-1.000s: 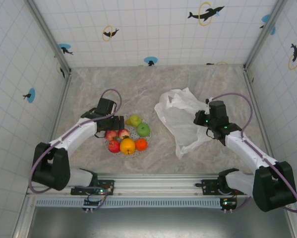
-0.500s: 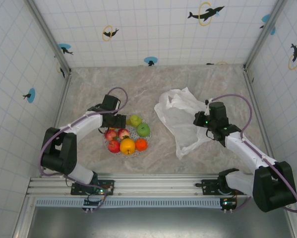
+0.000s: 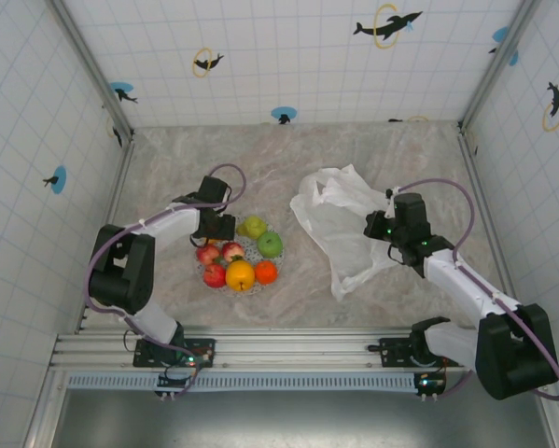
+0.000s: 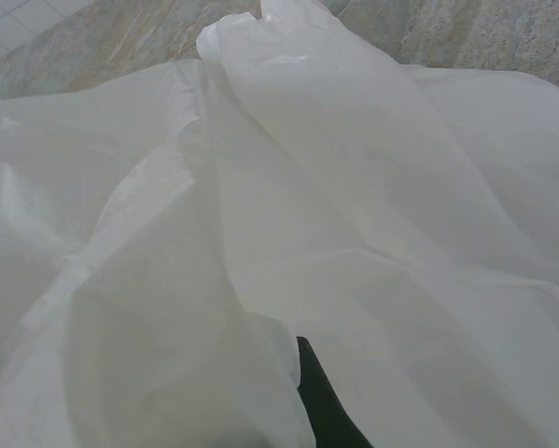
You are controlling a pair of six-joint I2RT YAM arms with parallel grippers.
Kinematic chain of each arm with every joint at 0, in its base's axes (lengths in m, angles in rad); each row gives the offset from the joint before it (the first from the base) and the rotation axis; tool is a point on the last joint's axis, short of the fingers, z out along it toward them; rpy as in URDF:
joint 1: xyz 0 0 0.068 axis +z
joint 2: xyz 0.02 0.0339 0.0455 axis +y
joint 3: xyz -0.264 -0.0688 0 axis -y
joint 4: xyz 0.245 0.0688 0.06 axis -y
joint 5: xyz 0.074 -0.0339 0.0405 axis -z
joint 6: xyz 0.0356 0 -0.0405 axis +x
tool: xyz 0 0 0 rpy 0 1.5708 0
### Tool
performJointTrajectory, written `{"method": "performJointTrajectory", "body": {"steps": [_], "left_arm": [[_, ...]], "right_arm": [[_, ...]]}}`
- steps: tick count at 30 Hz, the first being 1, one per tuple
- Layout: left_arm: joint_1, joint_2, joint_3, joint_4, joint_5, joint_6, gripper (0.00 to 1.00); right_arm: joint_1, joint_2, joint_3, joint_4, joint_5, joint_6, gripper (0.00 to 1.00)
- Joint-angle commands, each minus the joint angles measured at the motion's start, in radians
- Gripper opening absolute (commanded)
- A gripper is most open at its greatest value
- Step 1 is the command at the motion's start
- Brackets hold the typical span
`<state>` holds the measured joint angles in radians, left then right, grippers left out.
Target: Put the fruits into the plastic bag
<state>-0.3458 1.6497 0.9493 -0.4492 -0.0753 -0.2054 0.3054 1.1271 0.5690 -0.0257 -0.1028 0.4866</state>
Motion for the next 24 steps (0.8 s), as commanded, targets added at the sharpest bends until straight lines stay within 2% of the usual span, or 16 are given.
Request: {"method": "performJointTrajectory", "body": {"steps": [1, 8, 11, 15, 17, 18, 20, 24], "left_arm": [[0.008, -0.012, 0.019, 0.009, -0.031, 0.011, 0.63], [0.008, -0.163, -0.01, 0.078, -0.049, -0.017, 0.49], [0.01, -0.266, -0.039, 0.121, -0.011, -0.041, 0.46], [-0.004, -0.429, -0.102, 0.214, 0.157, -0.141, 0.46], [-0.038, -0.499, -0.161, 0.305, 0.24, -0.206, 0.45], [-0.07, -0.533, -0.191, 0.357, 0.267, -0.24, 0.45], [-0.189, -0.565, -0.231, 0.444, 0.269, -0.28, 0.44], [-0.416, -0.524, -0.244, 0.57, 0.222, -0.268, 0.43]], "right_arm": [[-0.004, -0.014, -0.02, 0.033, -0.002, 0.001, 0.0], [-0.004, -0.007, -0.02, 0.045, -0.015, 0.028, 0.0], [-0.002, -0.013, -0.027, 0.044, -0.017, 0.039, 0.0], [-0.003, -0.015, -0.02, 0.032, -0.028, 0.05, 0.0], [-0.002, -0.011, -0.012, 0.026, -0.037, 0.055, 0.0], [-0.001, -0.009, -0.007, 0.026, -0.039, 0.056, 0.0], [0.0, -0.009, 0.004, 0.017, -0.04, 0.057, 0.0], [-0.002, -0.004, 0.023, 0.001, -0.045, 0.056, 0.0]]}}
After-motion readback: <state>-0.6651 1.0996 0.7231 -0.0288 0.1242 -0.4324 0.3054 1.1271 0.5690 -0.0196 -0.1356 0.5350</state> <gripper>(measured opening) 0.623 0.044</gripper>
